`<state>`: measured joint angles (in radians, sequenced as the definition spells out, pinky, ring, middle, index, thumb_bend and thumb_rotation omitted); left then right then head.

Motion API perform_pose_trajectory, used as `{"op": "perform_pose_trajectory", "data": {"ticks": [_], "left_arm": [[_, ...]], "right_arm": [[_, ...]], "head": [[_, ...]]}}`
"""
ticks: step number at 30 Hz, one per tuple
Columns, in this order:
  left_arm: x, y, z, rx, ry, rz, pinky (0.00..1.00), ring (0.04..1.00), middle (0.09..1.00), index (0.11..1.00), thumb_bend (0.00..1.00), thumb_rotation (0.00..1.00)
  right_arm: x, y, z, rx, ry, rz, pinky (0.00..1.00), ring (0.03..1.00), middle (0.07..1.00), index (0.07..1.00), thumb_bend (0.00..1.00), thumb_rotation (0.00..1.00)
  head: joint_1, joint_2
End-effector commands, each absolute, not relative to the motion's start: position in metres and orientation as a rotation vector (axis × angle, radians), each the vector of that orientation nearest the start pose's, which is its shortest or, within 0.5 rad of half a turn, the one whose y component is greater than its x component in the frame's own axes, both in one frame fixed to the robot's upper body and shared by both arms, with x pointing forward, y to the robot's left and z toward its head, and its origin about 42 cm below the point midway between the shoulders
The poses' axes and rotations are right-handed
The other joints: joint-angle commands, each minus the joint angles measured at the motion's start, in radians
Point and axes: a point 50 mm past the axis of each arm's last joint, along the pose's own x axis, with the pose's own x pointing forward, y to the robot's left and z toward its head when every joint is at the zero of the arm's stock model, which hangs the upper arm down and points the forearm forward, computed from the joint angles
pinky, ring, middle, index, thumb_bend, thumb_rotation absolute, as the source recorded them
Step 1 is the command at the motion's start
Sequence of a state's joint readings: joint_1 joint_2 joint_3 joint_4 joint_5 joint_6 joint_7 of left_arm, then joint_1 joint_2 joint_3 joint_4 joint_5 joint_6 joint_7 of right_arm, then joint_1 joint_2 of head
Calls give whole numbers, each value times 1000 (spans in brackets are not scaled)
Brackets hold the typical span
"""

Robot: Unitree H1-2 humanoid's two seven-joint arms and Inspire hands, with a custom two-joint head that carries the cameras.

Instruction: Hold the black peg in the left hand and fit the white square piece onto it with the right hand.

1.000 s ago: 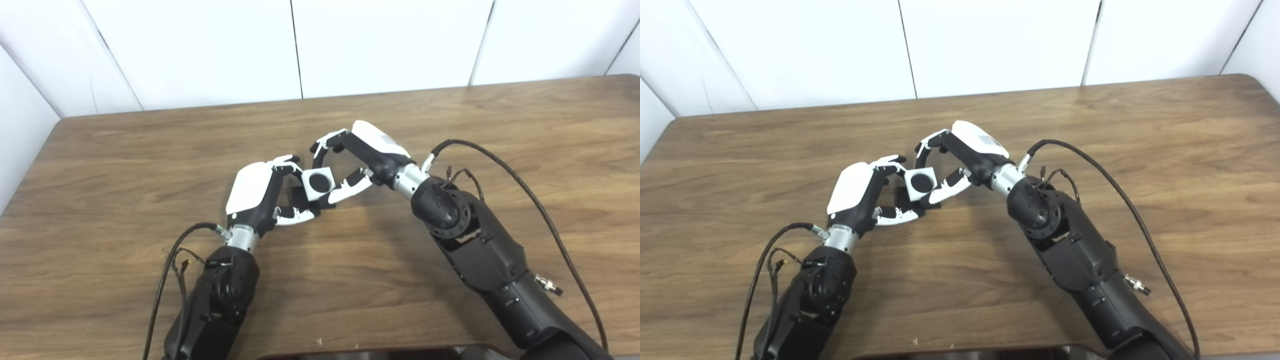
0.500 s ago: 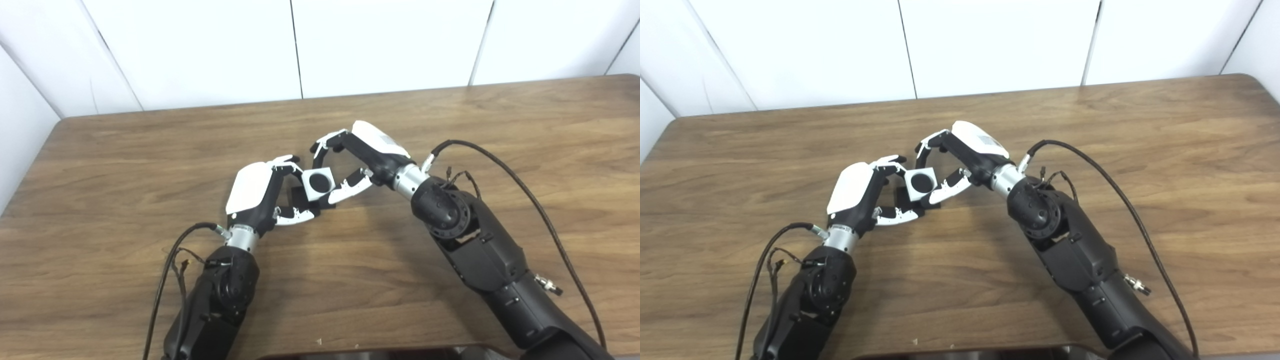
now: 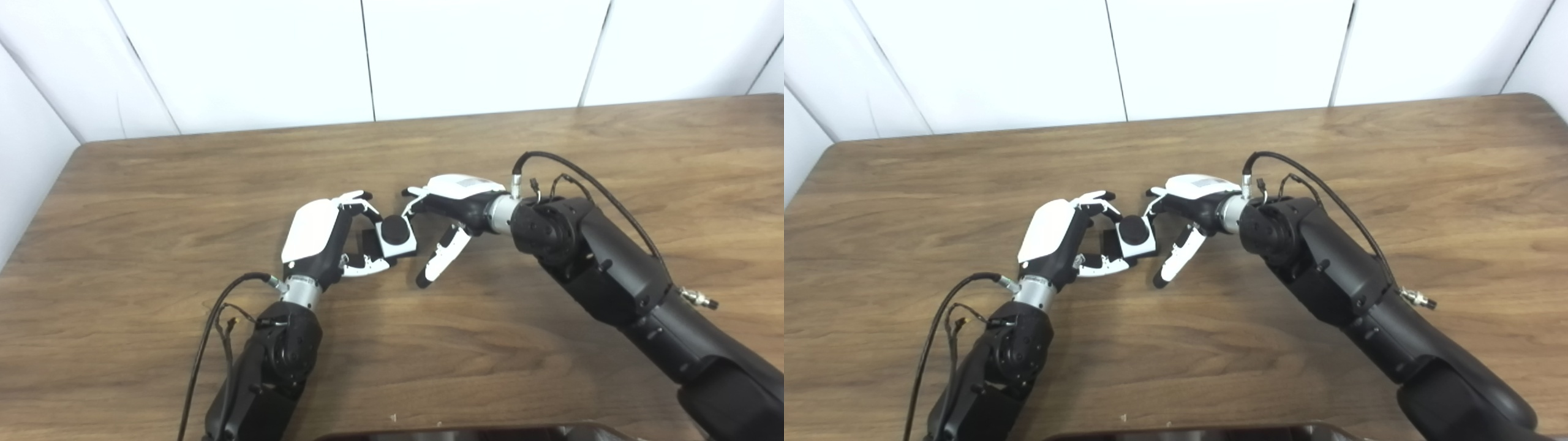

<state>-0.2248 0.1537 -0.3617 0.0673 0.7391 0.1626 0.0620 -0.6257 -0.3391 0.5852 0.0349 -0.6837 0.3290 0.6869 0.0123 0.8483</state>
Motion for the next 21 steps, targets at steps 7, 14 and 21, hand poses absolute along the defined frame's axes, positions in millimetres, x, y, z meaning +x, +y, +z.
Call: {"op": "perform_pose_trajectory", "data": {"ticks": [7, 14, 21], "left_arm": [[325, 165, 99, 975, -7, -275, 642, 831, 839, 490, 521, 79], [325, 166, 99, 981, -6, -276, 637, 828, 839, 490, 521, 80], [325, 165, 98, 985, -5, -278, 634, 828, 839, 490, 521, 80]], "right_arm": [[402, -185, 182, -1341, 221, 834, 947, 1000, 1000, 1000, 1000, 412], [399, -225, 182, -1387, 243, 779, 989, 1000, 1000, 1000, 1000, 417], [400, -286, 194, -1385, 256, 621, 948, 995, 999, 1000, 977, 363]], "head": [[2, 6], [-1, 7], [-5, 9]]}}
